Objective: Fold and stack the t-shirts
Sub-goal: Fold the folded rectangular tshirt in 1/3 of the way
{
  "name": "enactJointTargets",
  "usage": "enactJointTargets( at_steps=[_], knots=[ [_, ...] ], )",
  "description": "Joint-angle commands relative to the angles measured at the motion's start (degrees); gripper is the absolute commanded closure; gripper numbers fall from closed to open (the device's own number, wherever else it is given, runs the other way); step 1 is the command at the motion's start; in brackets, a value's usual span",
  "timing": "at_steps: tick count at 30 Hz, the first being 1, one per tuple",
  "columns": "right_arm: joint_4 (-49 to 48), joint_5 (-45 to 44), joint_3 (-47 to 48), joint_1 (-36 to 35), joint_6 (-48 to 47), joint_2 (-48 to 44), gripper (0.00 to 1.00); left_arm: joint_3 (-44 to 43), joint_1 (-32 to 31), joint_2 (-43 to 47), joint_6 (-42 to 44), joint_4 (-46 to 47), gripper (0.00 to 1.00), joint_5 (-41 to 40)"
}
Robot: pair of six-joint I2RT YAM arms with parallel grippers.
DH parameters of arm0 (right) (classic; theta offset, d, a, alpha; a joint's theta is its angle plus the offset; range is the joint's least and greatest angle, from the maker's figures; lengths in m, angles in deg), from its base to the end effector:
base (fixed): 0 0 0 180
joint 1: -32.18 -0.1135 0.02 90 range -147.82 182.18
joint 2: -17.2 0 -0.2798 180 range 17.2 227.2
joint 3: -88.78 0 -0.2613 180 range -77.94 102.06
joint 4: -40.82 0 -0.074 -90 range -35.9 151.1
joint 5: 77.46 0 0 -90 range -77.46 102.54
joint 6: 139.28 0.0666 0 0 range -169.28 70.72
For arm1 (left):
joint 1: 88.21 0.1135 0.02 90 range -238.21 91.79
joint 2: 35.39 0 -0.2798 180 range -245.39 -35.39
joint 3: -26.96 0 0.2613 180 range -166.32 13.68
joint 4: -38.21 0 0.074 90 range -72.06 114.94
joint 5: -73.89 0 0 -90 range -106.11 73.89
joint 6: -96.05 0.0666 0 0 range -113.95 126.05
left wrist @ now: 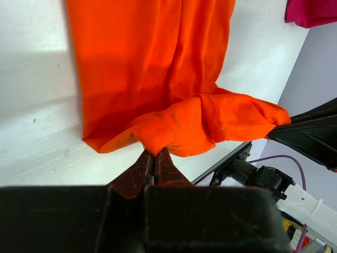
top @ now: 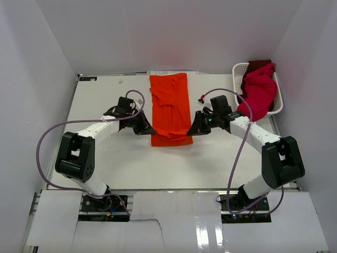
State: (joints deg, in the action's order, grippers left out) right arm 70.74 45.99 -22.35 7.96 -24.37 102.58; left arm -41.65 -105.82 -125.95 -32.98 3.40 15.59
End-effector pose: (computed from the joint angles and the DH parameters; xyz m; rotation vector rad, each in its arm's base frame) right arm 0.2925 0.1719 0.2243 -0.2817 2.4715 1.0853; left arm 0.3103 -0.1352 0.1863 -0.2766 2.6921 -1.0558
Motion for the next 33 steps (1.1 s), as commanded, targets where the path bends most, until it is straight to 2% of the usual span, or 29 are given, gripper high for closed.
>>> enactJointTargets(
  at_steps=[1,12,20,33],
  knots=[
    [0.9,1.5,3.6,0.8,-2.3,2.3,0.92,-5.6,0.5,-2.2,2.1,-1.1,1.0,1.4],
    [1.5,1.6,9.0,2.5,-4.3,8.7,0.92,-11.9,2.2,-6.4,3.3,-2.6,1.0,1.3],
    [4.1,1.8,16.5,3.9,-6.1,13.0,0.92,-15.2,3.0,-8.9,4.2,-3.3,1.0,1.0],
    [8.8,1.4,30.7,4.9,-7.1,21.9,0.92,-28.5,4.1,-16.0,5.9,-7.5,1.0,-0.1]
  ],
)
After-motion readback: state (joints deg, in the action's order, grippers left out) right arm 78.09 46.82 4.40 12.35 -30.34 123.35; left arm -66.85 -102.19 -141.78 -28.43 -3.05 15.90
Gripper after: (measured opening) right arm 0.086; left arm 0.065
